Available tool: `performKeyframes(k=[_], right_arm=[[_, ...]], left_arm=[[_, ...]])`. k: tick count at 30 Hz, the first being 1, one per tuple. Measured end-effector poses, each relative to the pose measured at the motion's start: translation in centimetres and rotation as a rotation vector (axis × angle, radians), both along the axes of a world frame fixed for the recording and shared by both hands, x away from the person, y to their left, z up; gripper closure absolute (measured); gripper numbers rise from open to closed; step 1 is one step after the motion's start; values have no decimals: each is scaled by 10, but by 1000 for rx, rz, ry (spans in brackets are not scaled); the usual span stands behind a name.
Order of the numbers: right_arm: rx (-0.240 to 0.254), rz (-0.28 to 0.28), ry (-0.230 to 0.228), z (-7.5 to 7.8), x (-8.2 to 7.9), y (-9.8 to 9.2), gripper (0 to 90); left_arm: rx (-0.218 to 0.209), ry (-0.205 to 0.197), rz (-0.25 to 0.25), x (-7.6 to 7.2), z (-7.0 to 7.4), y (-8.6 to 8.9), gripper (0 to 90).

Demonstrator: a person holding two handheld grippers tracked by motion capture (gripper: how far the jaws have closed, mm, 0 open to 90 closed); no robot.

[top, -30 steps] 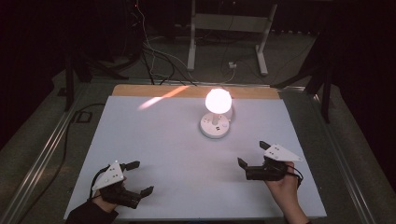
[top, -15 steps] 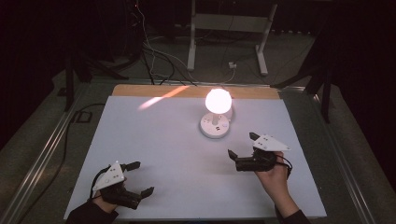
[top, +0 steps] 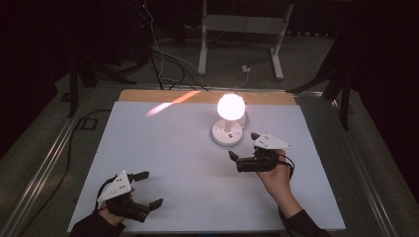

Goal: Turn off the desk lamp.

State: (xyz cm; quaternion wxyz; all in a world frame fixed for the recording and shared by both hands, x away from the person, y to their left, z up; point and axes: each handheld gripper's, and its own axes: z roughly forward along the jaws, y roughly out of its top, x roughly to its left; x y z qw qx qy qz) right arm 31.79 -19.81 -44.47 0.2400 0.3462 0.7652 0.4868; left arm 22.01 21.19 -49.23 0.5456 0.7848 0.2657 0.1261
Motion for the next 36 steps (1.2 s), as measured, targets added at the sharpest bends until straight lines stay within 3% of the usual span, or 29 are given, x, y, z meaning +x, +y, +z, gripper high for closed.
performKeyframes(k=[8,18,20,22,33,34,35,36], right_arm=[[7,-10,0,0,18,12,0],[11,-40,40,-6,41,21,0],[-14,-47,42,-7,44,24,0],[-2,-78,32,-8,47,27,0],[-9,-78,62,-15,56,42,0],[-11,-84,53,-16,56,43,23],[-1,-94,71,-16,58,44,82],[-1,-94,71,-16,58,44,82]], left_arm=[[-4,0,-2,0,0,1,5],[-8,2,-2,0,0,1,5],[-8,4,-4,0,0,1,5],[-8,4,-5,0,0,1,5],[-3,8,-6,0,0,0,5],[-4,9,-7,0,0,0,5],[-2,8,-5,0,0,0,5],[-2,8,-5,0,0,0,5]])
